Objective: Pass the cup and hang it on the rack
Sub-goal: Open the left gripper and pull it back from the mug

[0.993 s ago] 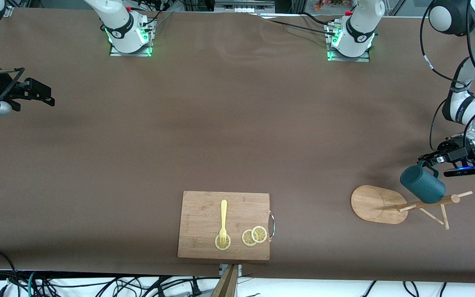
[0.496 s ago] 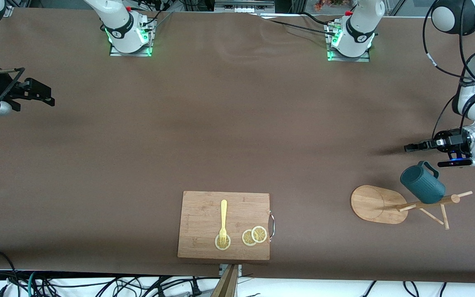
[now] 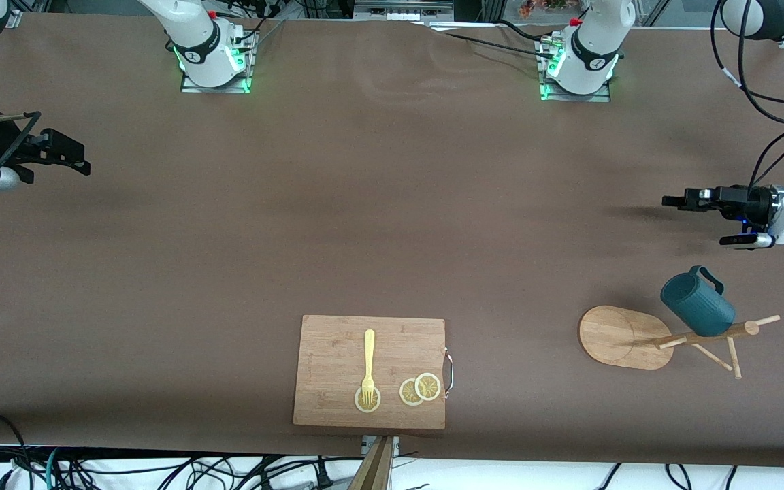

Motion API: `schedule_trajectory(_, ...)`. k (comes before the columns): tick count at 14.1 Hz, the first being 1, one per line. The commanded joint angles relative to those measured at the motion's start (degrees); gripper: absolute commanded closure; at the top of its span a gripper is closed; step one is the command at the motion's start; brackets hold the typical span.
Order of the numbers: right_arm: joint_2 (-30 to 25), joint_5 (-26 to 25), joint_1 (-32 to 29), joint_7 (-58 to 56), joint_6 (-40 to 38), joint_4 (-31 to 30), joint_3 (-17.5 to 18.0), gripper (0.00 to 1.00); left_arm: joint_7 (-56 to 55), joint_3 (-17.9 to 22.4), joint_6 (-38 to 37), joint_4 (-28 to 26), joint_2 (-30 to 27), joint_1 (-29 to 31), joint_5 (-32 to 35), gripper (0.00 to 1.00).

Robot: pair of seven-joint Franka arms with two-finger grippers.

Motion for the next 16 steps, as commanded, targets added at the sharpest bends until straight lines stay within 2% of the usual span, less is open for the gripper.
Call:
schedule_trajectory(1,0.4,0.0,-0.4,-0.6,-1.0,1.1,0.3,0.0,-0.3,-0.2,3.5,3.7,-5.2,-3.4,8.7,0.0)
schedule_trajectory(4,0.4,0.0,-0.4,-0.6,-1.0,1.1,0.3,0.0,-7.5,-1.7,4.1,7.0,-8.8,-5.0,14.4,0.0)
schedule_trajectory(6,0.4,0.0,-0.4,-0.6,-1.0,1.1,0.3,0.0,-11.7,-3.2,4.2,13.4,-9.6,-6.3,19.4,0.0)
schedule_trajectory(8,0.4,0.0,-0.4,-0.6,-1.0,1.1,0.3,0.0,-16.3,-4.4,7.3,17.3,-12.4,-9.0,24.9,0.0)
schedule_trajectory(10,0.4,0.0,-0.4,-0.6,-1.0,1.1,0.3,0.0,-22.4,-9.4,10.4,19.7,-15.4,-10.3,32.3,0.0)
schedule_trajectory(12,0.4,0.0,-0.4,-0.6,-1.0,1.1,0.3,0.0,-26.2,-14.0,14.2,20.8,-17.8,-11.4,39.7,0.0)
schedule_trajectory(14,0.4,0.0,-0.4,-0.6,-1.0,1.1,0.3,0.0,-26.1,-14.7,19.6,20.8,-20.1,-14.6,47.3,0.0)
schedule_trajectory(16,0.4,0.0,-0.4,-0.6,-1.0,1.2,0.3,0.0,-26.1,-14.8,22.0,20.8,-22.1,-16.1,50.3,0.0)
